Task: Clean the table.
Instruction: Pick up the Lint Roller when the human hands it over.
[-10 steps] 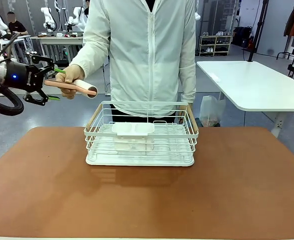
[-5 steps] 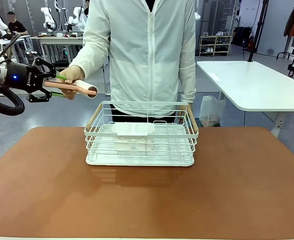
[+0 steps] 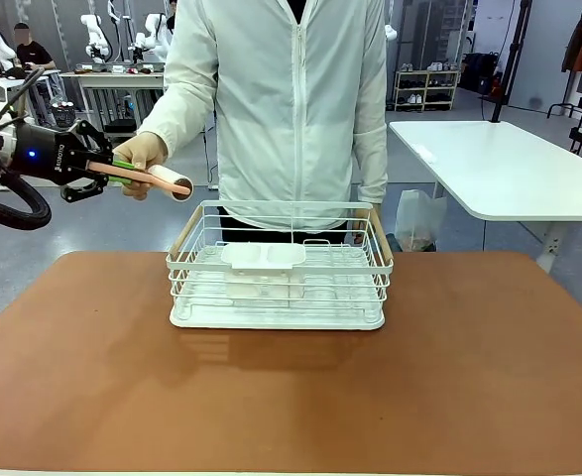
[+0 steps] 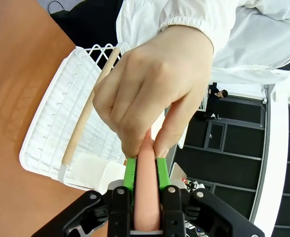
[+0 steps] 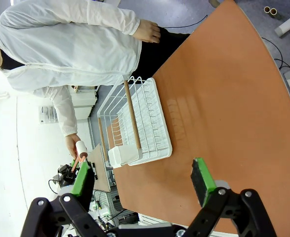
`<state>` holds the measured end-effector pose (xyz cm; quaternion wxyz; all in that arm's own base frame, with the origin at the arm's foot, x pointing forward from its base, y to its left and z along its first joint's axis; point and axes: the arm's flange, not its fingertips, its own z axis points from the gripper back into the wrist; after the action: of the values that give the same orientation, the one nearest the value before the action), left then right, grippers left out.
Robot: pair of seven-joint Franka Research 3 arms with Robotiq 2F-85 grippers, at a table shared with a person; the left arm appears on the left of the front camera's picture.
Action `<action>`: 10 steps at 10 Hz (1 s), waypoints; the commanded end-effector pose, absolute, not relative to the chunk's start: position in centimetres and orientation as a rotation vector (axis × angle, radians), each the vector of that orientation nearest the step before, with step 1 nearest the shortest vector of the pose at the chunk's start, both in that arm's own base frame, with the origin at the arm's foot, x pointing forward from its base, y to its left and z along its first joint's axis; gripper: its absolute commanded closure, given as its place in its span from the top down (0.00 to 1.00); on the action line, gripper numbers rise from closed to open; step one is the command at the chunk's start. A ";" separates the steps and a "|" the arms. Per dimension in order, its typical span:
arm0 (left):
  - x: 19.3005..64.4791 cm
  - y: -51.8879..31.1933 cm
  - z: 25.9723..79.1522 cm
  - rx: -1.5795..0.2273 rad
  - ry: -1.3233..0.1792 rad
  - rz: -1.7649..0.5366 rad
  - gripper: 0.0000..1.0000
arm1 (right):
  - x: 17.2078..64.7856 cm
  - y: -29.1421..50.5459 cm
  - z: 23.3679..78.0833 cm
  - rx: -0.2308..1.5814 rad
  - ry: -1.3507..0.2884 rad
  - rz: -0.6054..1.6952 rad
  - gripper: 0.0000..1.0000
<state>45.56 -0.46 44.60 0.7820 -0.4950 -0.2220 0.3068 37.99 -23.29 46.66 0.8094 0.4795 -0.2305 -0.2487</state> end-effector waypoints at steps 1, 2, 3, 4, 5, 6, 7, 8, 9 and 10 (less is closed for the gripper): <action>45.8 -0.8 44.2 -1.076 -0.531 0.672 0.00 | 37.9 -23.1 46.7 1.037 -0.507 -0.518 1.00; 45.5 -0.4 44.5 -1.079 -0.526 0.678 0.00 | 37.9 -23.1 46.7 1.037 -0.507 -0.518 1.00; 44.5 0.9 45.0 -1.098 -0.530 0.658 0.07 | 37.9 -23.1 46.7 1.037 -0.507 -0.518 1.00; 45.6 -0.3 44.6 -1.068 -0.482 0.666 0.07 | 37.9 -23.1 46.7 1.037 -0.507 -0.518 1.00; 45.6 -0.3 44.6 -1.068 -0.482 0.666 0.07 | 37.9 -23.1 46.7 1.037 -0.507 -0.518 1.00; 45.6 -0.3 44.6 -1.068 -0.482 0.666 0.07 | 37.9 -23.1 46.7 1.037 -0.507 -0.518 1.00; 45.6 -0.3 44.6 -1.068 -0.482 0.666 0.07 | 37.9 -23.1 46.7 1.037 -0.507 -0.518 1.00; 45.6 -0.3 44.6 -1.068 -0.482 0.666 0.07 | 37.9 -23.1 46.7 1.037 -0.507 -0.518 1.00; 45.6 -0.3 44.6 -1.068 -0.482 0.666 0.07 | 37.9 -23.1 46.7 1.037 -0.507 -0.518 1.00; 45.6 -0.3 44.6 -1.068 -0.482 0.666 0.07 | 37.9 -23.1 46.7 1.037 -0.507 -0.518 1.00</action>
<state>45.50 -0.24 44.46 0.7819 -0.4940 -0.2214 0.3091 37.98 -23.30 46.66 0.8093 0.4795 -0.2306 -0.2488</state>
